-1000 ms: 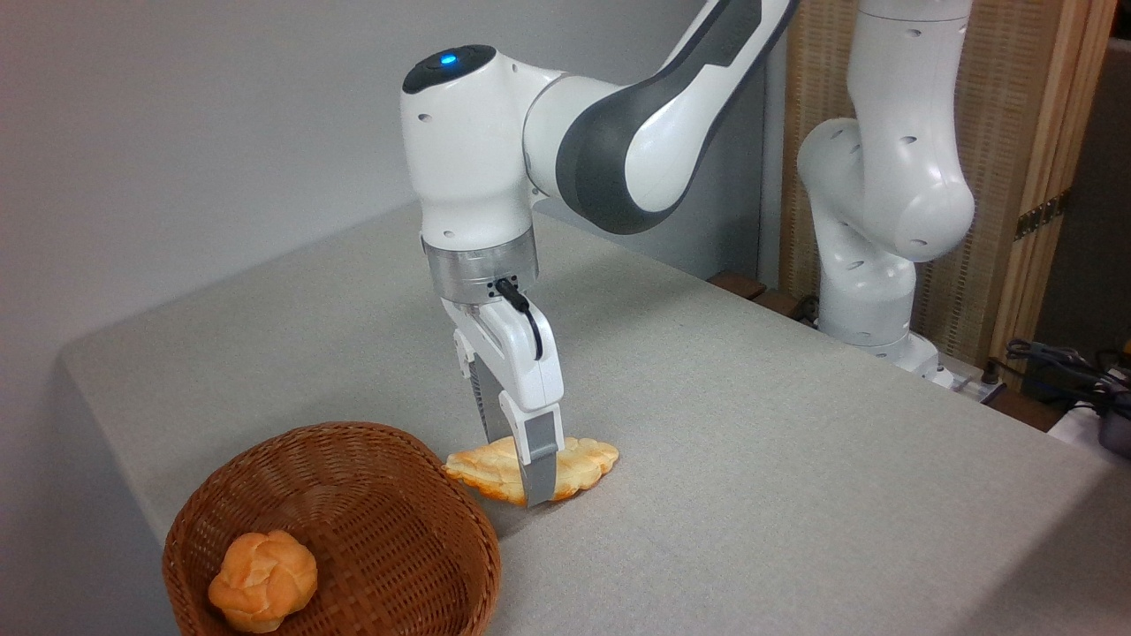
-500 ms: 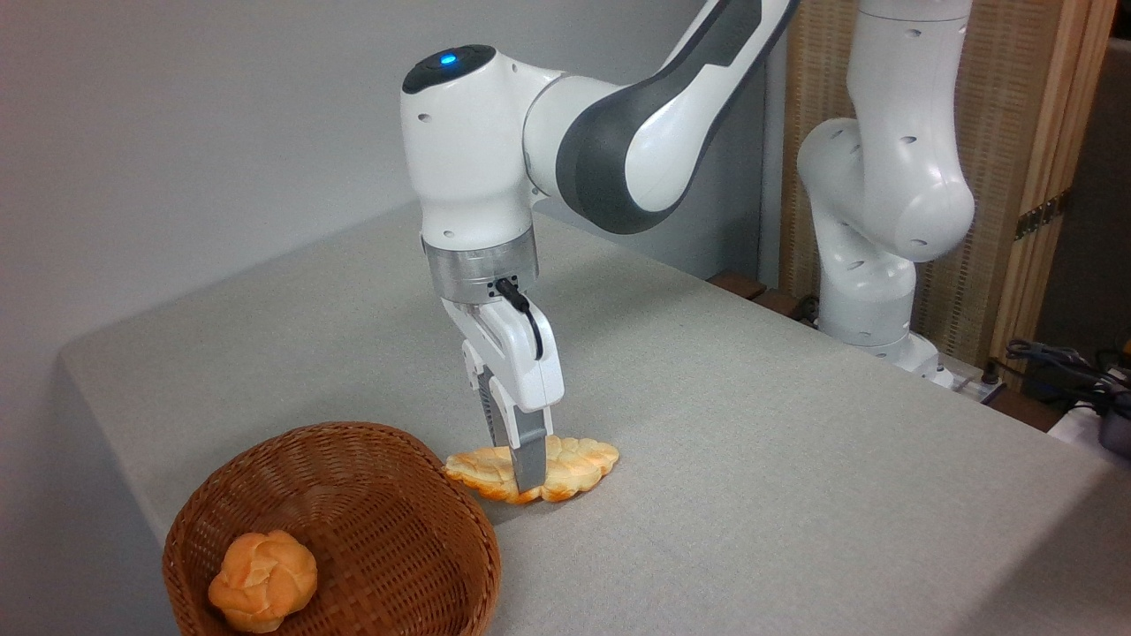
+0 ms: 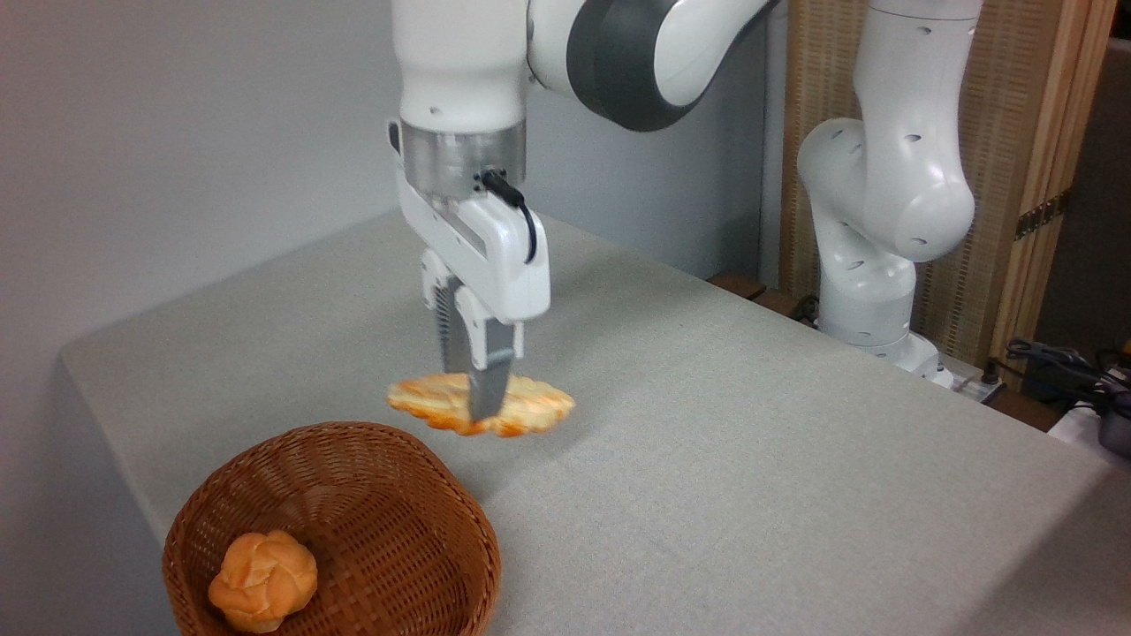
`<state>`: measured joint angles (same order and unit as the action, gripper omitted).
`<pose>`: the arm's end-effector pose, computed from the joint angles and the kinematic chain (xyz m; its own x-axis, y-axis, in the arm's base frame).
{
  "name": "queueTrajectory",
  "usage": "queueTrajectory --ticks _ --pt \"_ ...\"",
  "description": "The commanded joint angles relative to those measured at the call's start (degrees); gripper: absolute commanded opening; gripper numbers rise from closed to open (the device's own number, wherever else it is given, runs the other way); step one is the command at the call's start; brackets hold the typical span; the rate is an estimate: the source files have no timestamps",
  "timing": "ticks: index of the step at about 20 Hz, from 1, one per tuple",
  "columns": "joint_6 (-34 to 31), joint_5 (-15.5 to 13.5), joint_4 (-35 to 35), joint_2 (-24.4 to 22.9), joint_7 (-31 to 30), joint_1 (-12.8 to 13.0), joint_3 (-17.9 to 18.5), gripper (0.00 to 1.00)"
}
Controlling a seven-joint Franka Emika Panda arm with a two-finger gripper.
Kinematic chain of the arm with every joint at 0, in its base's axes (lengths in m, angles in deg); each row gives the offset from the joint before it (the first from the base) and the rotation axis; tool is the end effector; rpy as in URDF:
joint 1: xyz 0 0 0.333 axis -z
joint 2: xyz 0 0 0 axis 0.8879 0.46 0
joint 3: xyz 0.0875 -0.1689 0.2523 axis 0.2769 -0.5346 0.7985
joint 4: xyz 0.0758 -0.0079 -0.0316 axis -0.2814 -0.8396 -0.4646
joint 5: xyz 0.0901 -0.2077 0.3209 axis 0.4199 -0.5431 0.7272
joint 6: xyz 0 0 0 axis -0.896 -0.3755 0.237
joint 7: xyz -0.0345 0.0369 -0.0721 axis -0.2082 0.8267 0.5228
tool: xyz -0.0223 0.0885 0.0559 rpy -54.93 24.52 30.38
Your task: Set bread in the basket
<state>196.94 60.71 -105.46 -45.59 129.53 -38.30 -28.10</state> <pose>0.5336 -0.0105 0.5342 0.5795 -0.7972 0.1692 -0.7997 -0.5963 -0.0705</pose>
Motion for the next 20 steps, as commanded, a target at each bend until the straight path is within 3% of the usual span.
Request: queueTrajectory --ticks 1,2,3,5,8,20 --pt "8.05 -3.72 2.58 2.76 0.82 0.82 0.19 0.45" --pt "11.39 -3.72 2.49 3.29 0.47 0.91 0.10 0.62" --pt "14.03 -3.81 2.40 4.08 0.38 1.00 0.10 0.99" --pt "18.26 -5.47 2.49 5.14 0.38 1.00 0.01 1.00" --pt "19.07 -7.85 2.40 5.49 0.47 1.09 0.10 1.00" --pt "18.98 -7.94 2.22 5.23 0.12 1.09 0.01 1.00"
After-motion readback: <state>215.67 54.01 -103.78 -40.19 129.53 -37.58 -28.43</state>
